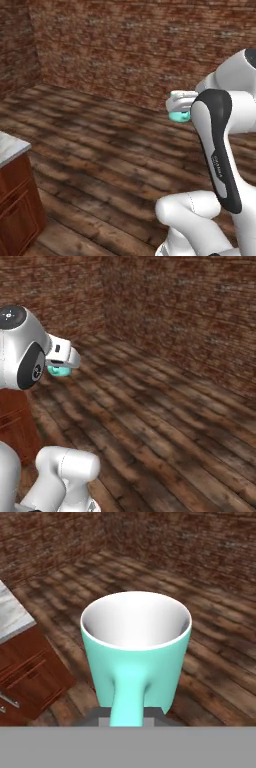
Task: There is a tray on the dining counter. Grab the cup, mug, and pitcher and place them on the tray. The pitcher may be placed next to the tray if it cannot fit the tray.
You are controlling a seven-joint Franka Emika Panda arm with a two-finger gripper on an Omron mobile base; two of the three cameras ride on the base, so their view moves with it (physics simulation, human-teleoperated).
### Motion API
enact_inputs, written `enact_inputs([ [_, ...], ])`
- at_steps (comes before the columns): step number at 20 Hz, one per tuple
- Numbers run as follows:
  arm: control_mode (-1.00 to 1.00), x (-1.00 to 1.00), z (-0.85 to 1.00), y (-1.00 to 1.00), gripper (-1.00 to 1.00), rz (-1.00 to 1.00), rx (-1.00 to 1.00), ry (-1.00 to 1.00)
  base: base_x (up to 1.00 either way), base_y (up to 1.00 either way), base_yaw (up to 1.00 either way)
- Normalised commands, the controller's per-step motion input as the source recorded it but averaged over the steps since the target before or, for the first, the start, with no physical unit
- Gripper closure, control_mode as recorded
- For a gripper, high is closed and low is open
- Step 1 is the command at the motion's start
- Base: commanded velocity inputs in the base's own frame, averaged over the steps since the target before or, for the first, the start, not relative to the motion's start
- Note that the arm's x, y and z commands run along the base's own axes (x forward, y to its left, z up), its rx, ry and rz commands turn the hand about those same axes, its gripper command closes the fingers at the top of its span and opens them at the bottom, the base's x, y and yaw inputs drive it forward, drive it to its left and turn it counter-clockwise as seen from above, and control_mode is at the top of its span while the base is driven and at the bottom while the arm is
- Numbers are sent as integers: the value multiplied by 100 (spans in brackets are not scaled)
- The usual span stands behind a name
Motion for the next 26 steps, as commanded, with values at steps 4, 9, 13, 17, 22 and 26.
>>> enact_inputs([
  [4, 100, 0, 0, 0, 100, 0, 0, 0, 45, -100, 16],
  [9, 100, 0, 0, 0, 100, 0, 0, 0, 80, -100, 19],
  [13, 100, 0, 0, 0, 100, 0, 0, 0, 79, -100, 33],
  [17, 100, 0, 0, 0, 100, 0, 0, 0, 94, -100, 38],
  [22, 100, 0, 0, 0, 100, 0, 0, 0, 62, -100, 50],
  [26, 100, 0, 0, 0, 100, 0, 0, 0, 49, -81, 66],
])
